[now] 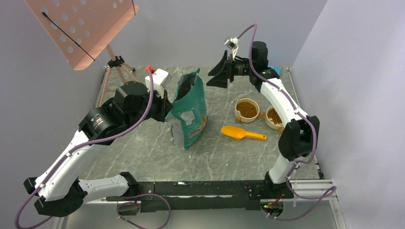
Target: Serve the pet food
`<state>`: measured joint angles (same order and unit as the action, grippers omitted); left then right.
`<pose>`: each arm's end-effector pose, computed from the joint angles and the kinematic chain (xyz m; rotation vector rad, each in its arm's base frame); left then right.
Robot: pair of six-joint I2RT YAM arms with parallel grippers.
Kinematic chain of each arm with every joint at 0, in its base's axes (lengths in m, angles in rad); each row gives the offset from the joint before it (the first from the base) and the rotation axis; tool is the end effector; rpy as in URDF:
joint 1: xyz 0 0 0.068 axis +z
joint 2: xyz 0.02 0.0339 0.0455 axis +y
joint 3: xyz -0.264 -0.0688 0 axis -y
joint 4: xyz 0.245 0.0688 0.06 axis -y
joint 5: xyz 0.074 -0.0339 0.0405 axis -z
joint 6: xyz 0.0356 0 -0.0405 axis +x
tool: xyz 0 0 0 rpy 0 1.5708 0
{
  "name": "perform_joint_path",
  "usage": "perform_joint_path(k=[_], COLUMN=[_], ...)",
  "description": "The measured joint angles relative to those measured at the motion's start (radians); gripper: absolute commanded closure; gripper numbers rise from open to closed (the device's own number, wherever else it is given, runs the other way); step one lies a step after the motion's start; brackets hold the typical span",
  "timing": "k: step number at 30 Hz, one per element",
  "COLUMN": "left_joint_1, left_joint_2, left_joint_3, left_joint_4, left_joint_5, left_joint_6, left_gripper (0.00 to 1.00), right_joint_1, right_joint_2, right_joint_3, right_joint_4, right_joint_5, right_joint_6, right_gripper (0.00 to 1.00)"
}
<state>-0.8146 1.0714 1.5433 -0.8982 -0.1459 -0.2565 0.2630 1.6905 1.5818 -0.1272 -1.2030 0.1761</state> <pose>0.1300 -0.1303 0.4649 0.4676 1.9792 -0.5401 0.3641 0.1324 0.3884 -0.9558 1.5972 1.3777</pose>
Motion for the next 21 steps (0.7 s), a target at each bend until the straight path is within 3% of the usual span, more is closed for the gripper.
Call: perform_joint_path(k=[6, 11, 13, 17, 21], left_joint_1=[0.0, 0.0, 0.0, 0.0, 0.001], left_joint_2=[0.002, 0.002, 0.002, 0.011, 0.024], left_joint_3=[0.017, 0.017, 0.017, 0.03, 0.04], left_joint_4=[-0.032, -0.035, -0.035, -0.046, -0.05], left_joint_5=[-0.01, -0.01, -0.01, -0.013, -0.029], left_joint_6=[0.003, -0.001, -0.002, -0.004, -0.004], left_gripper=[1.0, 1.0, 1.0, 1.0, 1.0], right_joint_1=[0.047, 0.072, 0.073, 0.08, 0.094], right_joint_2=[0.095, 0.209, 0.304, 0.485, 0.505], right_joint_3=[0.031, 0.045, 0.098, 0.237, 0.224], right_joint_4=[0.188, 0.708, 0.962, 1.312, 1.338], right_joint_5=[-0.097, -0.185, -0.208, -0.24, -0.233], right_joint_6=[0.103, 0.486, 0.696, 1.02, 1.072], right_gripper=[0.05, 0.07, 0.08, 0.15, 0.14])
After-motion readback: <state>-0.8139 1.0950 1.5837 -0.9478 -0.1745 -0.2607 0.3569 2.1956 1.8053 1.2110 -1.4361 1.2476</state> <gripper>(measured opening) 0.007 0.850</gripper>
